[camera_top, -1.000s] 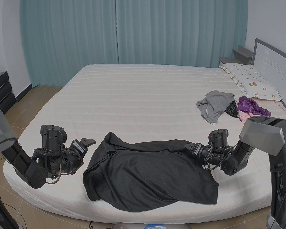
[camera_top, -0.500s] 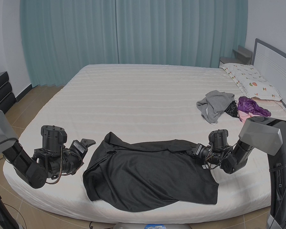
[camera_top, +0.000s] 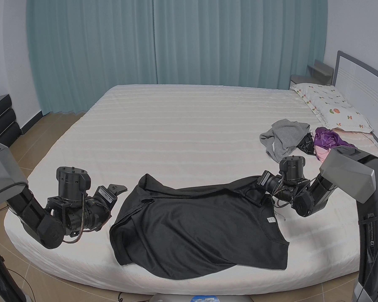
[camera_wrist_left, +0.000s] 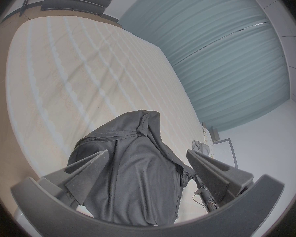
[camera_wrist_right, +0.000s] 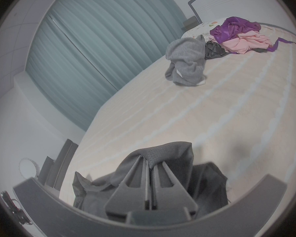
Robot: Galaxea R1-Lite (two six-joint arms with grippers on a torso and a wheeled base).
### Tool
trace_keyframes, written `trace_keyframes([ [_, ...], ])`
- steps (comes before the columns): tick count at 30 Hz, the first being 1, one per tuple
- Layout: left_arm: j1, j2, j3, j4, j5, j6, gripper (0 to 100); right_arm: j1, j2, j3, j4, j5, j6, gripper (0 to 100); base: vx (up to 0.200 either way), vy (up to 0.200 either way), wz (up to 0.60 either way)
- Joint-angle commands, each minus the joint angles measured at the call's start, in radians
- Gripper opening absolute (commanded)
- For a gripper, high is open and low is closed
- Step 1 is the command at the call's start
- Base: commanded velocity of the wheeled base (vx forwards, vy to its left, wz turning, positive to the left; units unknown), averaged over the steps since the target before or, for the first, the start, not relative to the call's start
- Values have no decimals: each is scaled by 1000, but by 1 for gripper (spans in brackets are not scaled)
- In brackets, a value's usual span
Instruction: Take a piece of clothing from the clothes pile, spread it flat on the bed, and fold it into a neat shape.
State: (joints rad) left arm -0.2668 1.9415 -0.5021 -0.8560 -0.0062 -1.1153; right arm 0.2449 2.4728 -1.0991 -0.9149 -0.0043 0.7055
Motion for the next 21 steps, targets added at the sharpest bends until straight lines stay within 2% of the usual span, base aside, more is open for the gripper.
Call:
trace_keyframes([
  [1, 0, 53, 5, -60, 6, 2, 100, -12, 14, -91, 2, -2, 20, 0, 0, 0, 0],
  [6, 0, 83, 30, -127, 11, 9, 100, -33, 66, -212, 31, -14, 15, 0, 0, 0, 0],
  [11, 0, 82, 33, -138, 11, 9, 100, -42, 114, -311, 67, -66, 19, 0, 0, 0, 0],
  [16, 0, 83, 34, -138, 11, 8, 100, -52, 155, -367, 57, -69, 20, 0, 0, 0, 0],
  [17, 0, 82, 34, -138, 11, 8, 100, -52, 161, -373, 56, -71, 22, 100, 0, 0, 0],
  [21, 0, 83, 37, -138, 11, 8, 100, -50, 179, -366, 36, -68, 23, 100, 0, 0, 0],
])
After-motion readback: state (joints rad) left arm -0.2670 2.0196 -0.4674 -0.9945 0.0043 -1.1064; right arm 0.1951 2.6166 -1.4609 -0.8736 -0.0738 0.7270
